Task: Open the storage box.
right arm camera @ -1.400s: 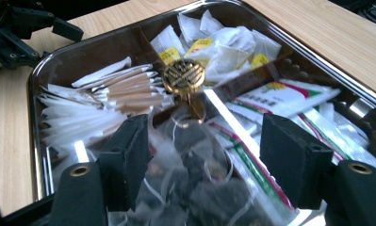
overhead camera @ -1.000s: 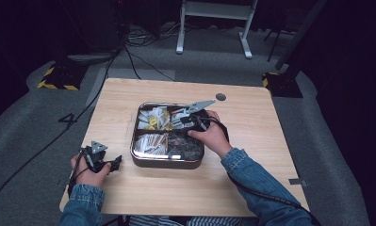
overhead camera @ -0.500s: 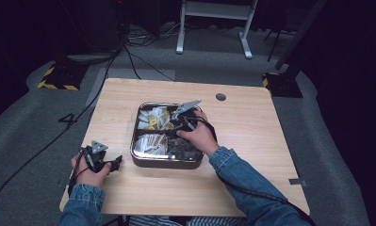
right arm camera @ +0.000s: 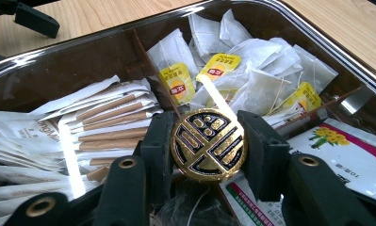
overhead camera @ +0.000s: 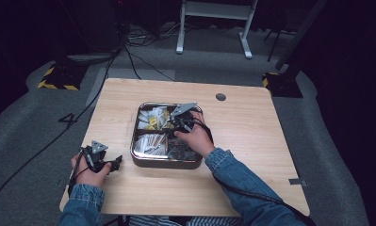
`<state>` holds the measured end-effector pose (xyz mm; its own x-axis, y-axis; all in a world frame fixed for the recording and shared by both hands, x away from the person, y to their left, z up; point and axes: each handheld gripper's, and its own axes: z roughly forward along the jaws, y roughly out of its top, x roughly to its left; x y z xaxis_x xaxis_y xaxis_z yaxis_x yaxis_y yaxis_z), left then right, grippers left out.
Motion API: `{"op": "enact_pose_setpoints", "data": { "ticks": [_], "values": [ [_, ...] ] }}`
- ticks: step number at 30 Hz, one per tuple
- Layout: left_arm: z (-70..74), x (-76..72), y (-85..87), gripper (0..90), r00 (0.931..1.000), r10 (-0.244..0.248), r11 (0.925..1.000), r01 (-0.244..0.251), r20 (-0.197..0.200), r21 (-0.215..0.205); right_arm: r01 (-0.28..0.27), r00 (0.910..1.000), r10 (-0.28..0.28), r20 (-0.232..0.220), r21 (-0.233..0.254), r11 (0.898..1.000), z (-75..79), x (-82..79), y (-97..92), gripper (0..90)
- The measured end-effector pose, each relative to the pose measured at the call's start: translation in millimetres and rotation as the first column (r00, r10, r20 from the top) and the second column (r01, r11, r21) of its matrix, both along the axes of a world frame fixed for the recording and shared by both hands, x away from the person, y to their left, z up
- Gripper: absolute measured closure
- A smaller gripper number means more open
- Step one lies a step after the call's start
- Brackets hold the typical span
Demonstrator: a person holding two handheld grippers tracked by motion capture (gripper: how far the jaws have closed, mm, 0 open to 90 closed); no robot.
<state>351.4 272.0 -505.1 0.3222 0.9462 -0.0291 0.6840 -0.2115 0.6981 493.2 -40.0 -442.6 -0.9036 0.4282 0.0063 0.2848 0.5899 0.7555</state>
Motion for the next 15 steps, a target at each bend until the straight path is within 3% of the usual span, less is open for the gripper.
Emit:
{"op": "enact_pose_setpoints", "data": {
  "ticks": [15],
  "values": [
    [0.0,0.0,0.0,19.4,1.0000,0.000,1.0000,0.000,0.000,0.000,0.009,1.0000,-0.009,0.001,0.009,1.000,0.0,-0.8,-0.1,58.8]
  ]
}}
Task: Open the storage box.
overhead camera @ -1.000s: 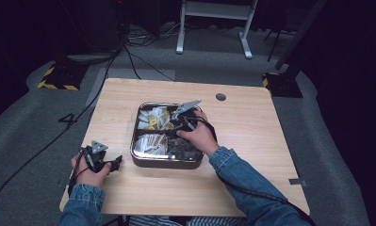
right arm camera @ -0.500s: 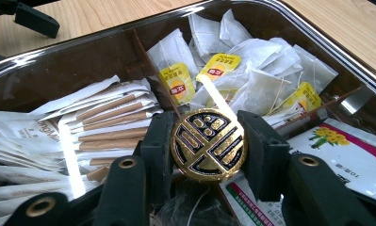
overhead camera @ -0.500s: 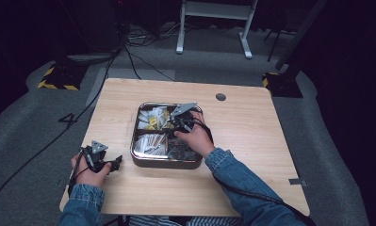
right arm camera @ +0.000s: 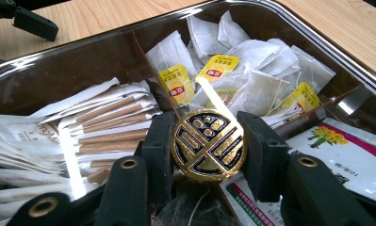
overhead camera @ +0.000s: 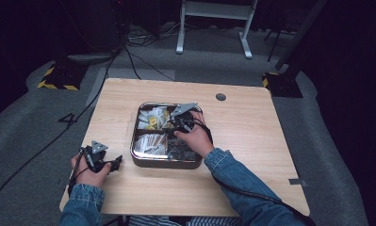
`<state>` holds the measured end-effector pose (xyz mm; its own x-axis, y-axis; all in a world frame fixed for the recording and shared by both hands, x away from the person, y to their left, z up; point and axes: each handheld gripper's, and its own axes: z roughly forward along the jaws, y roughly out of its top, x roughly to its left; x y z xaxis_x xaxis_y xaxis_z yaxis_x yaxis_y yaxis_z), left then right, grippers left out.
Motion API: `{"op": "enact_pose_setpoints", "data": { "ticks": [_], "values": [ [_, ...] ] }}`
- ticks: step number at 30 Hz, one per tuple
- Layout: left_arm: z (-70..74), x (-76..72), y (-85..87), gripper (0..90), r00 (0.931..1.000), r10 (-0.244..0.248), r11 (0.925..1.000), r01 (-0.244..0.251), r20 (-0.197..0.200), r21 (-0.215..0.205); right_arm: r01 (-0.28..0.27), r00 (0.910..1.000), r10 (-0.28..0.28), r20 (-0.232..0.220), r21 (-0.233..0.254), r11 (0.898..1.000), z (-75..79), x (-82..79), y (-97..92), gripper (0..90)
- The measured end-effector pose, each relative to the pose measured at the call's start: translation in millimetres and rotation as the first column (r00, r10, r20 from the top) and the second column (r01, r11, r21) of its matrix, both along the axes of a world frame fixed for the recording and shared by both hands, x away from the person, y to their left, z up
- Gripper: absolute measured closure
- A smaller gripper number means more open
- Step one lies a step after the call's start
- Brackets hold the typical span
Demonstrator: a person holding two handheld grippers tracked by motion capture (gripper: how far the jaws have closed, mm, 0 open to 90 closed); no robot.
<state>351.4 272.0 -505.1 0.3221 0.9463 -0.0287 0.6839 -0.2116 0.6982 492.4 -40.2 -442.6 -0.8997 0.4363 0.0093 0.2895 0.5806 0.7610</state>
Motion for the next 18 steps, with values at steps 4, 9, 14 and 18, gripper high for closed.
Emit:
{"op": "enact_pose_setpoints", "data": {
  "ticks": [4,9,14,18],
  "values": [
    [0.0,0.0,-0.1,19.4,1.0000,-0.001,1.0000,0.001,-0.002,-0.002,0.001,1.0000,-0.002,0.004,0.008,1.000,0.5,-0.8,-0.6,58.9],
    [0.0,0.0,-0.1,19.4,1.0000,0.000,1.0000,0.000,-0.001,-0.001,0.011,0.9999,-0.011,0.002,0.021,1.000,3.7,-1.5,-1.4,58.9],
    [0.2,-0.1,-0.2,19.4,1.0000,-0.009,1.0000,0.009,-0.002,0.002,0.011,0.9996,-0.012,0.025,0.044,0.999,18.0,-3.6,-3.4,58.9],
    [0.2,0.0,-0.4,19.4,0.9999,-0.013,0.9999,0.013,-0.002,0.003,0.005,0.9992,-0.007,0.040,0.058,0.998,31.2,-5.2,-6.0,58.9]
  ]
}}
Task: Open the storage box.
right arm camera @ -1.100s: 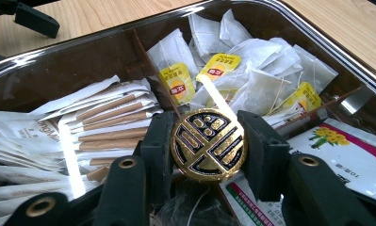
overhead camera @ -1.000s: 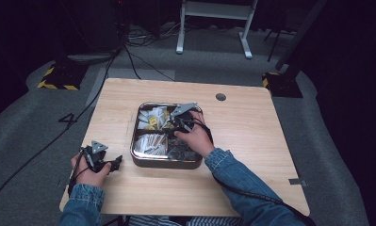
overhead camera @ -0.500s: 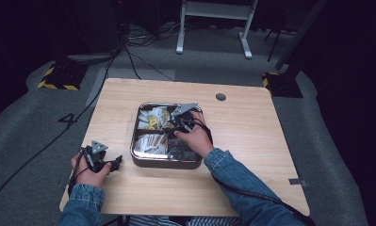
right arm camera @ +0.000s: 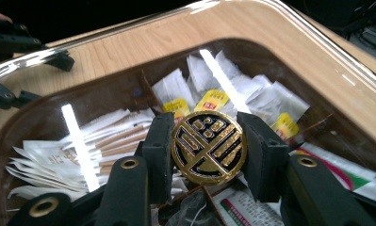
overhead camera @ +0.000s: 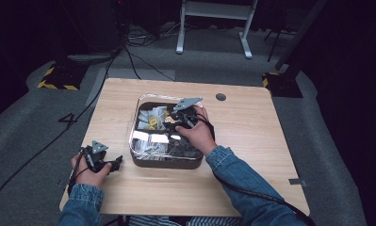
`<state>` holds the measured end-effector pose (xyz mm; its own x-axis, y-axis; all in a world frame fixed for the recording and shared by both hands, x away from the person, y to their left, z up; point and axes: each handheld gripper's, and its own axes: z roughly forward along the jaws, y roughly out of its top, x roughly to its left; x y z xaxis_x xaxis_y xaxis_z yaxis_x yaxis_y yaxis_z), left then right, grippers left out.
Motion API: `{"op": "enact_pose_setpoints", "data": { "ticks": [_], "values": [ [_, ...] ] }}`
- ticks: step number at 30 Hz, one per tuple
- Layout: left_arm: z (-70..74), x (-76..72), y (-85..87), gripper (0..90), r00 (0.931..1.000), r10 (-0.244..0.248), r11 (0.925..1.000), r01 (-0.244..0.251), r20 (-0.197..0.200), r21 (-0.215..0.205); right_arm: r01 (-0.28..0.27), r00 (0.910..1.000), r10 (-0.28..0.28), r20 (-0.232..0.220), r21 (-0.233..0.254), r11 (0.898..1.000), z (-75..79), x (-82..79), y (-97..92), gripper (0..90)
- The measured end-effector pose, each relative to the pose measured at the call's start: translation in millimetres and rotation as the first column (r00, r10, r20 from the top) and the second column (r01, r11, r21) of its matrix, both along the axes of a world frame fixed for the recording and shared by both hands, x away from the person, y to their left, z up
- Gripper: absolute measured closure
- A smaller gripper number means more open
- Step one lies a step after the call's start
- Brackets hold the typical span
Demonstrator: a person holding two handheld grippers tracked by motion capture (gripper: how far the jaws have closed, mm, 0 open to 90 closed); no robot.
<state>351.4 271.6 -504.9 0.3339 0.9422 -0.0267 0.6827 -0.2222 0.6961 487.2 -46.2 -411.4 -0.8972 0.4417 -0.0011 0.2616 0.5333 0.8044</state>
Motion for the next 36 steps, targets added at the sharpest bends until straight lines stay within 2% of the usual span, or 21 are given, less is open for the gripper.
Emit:
{"op": "enact_pose_setpoints", "data": {
  "ticks": [9,15,20,25,27,31,33,36],
  "values": [
    [0.2,0.9,0.4,19.5,1.0000,-0.007,1.0000,0.007,0.002,0.002,0.005,0.9997,-0.006,0.025,0.039,0.999,22.5,-4.4,-11.5,58.9],
    [3.2,2.4,-1.2,21.8,0.9997,-0.012,0.9999,0.012,-0.019,-0.007,0.001,0.9993,-0.002,0.038,0.042,0.999,31.7,-7.5,-20.1,58.9],
    [11.7,2.5,-4.6,21.2,0.9995,-0.031,0.9995,0.030,-0.011,-0.007,0.003,0.9990,-0.005,0.045,0.039,0.999,38.6,-9.3,-30.7,58.9],
    [22.5,3.3,-2.9,19.5,0.9988,-0.049,0.9987,0.049,-0.004,0.012,0.020,0.9986,-0.022,0.047,0.046,0.999,45.3,-9.7,-48.6,58.9],
    [23.8,4.7,-1.5,19.4,0.9991,-0.043,0.9990,0.043,0.001,-0.008,0.029,0.9984,-0.031,0.046,0.045,0.999,48.2,-9.9,-59.5,58.8],
    [22.9,8.0,-1.6,19.6,0.9991,-0.040,0.9992,0.040,-0.014,-0.011,0.044,0.9979,-0.046,0.047,0.038,0.998,51.8,-9.8,-77.6,58.8],
    [22.2,10.6,-2.2,20.0,0.9986,-0.042,0.9991,0.042,-0.033,-0.006,0.054,0.9972,-0.056,0.049,0.038,0.998,52.9,-9.6,-86.1,58.8],
    [21.1,14.7,-4.5,20.6,0.9981,-0.047,0.9988,0.047,-0.039,0.009,0.076,0.9958,-0.078,0.048,0.039,0.996,53.7,-9.2,-100.3,58.8]
  ]
}}
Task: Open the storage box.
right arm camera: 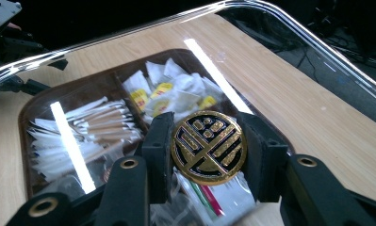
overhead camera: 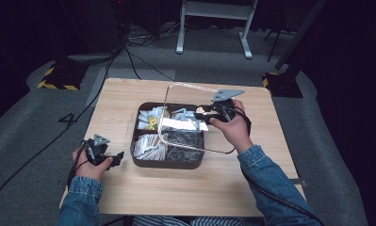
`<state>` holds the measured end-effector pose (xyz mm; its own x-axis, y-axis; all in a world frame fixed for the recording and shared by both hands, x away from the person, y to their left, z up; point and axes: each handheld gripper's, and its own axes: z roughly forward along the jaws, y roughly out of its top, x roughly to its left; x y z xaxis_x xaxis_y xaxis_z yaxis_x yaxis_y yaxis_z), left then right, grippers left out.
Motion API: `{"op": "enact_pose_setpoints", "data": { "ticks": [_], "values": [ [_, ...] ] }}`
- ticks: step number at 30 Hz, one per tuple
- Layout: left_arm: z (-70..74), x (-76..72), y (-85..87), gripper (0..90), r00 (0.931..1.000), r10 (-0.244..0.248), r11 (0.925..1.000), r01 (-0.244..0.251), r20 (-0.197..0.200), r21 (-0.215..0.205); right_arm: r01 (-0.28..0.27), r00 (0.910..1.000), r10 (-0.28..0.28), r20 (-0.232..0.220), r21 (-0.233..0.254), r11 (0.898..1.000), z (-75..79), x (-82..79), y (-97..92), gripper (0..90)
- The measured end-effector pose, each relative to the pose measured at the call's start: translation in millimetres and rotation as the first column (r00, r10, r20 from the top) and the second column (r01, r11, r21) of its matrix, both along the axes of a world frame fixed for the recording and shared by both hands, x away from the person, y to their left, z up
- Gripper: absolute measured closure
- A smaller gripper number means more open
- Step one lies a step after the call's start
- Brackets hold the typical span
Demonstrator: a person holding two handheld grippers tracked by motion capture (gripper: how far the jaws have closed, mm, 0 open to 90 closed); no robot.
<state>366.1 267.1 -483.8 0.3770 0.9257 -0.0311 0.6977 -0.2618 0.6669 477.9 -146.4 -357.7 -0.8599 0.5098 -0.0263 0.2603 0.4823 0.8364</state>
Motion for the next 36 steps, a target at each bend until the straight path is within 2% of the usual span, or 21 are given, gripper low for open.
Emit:
{"op": "enact_pose_setpoints", "data": {
  "ticks": [2,9,13,18,23,24,28,36],
  "values": [
    [0.1,2.3,-1.0,20.6,1.0000,-0.001,1.0000,0.001,-0.003,0.008,0.012,0.9999,-0.012,-0.001,0.001,1.000,-0.1,0.4,-8.9,58.8],
    [0.0,6.6,-0.8,20.7,0.9999,0.000,1.0000,0.000,-0.010,-0.004,0.063,0.9980,-0.063,-0.006,-0.005,0.998,-0.8,2.3,-39.3,58.8],
    [0.4,6.9,-0.4,20.7,1.0000,-0.004,1.0000,0.004,-0.006,0.000,0.092,0.9957,-0.092,-0.011,-0.014,0.996,-0.4,4.9,-56.2,58.8],
    [1.9,7.2,-2.5,20.7,0.9998,-0.006,0.9999,0.006,0.018,0.014,0.122,0.9923,-0.122,-0.021,-0.015,0.992,-0.3,8.4,-74.2,58.8],
    [3.6,5.1,-1.9,21.5,0.9999,0.000,1.0000,0.000,0.015,0.009,0.139,0.9899,-0.139,-0.026,-0.018,0.990,-0.7,11.4,-90.3,58.8],
    [4.3,4.2,-1.5,21.7,1.0000,-0.006,0.9999,0.006,0.004,0.012,0.143,0.9893,-0.143,-0.028,-0.021,0.990,-1.3,11.5,-92.3,58.8],
    [4.8,2.4,-1.5,23.2,0.9998,-0.021,0.9990,0.021,0.003,0.040,0.155,0.9872,-0.157,-0.032,-0.033,0.987,-5.8,13.2,-102.5,58.8],
    [6.9,2.6,-1.3,25.8,1.0000,-0.003,1.0000,0.003,0.001,0.006,0.192,0.9799,-0.194,-0.046,-0.041,0.980,-15.7,17.0,-123.1,58.8]
  ]
}}
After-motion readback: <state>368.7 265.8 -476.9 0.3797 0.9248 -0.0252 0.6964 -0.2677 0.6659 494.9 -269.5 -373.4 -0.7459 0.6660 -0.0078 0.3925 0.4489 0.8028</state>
